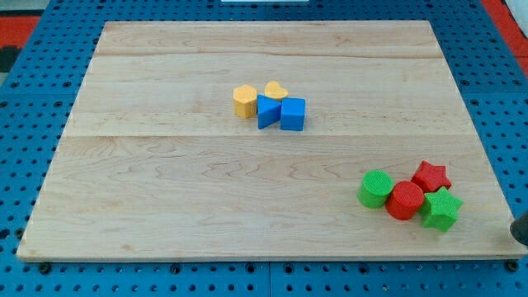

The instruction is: Push the red star to the top left

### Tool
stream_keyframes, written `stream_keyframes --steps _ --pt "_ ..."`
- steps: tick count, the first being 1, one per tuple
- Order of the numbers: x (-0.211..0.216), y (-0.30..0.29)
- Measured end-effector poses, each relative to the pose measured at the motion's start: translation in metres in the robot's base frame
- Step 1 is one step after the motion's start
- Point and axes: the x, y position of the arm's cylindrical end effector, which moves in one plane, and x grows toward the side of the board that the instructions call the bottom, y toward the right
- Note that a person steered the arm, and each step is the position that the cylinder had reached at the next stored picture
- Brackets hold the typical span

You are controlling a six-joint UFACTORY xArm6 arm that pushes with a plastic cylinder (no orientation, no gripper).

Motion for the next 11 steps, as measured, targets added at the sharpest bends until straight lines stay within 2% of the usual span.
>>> stream_keyframes --steps 2,3,4,5,6,8,11 --pt "0.0 0.005" --pt "-0.005 0.025" --pt "-0.041 -0.001" --pt "-0.058 -0.029" --pt "-0.06 -0.072" --pt "-0.125 -0.192" --pt "-0.145 -0.326"
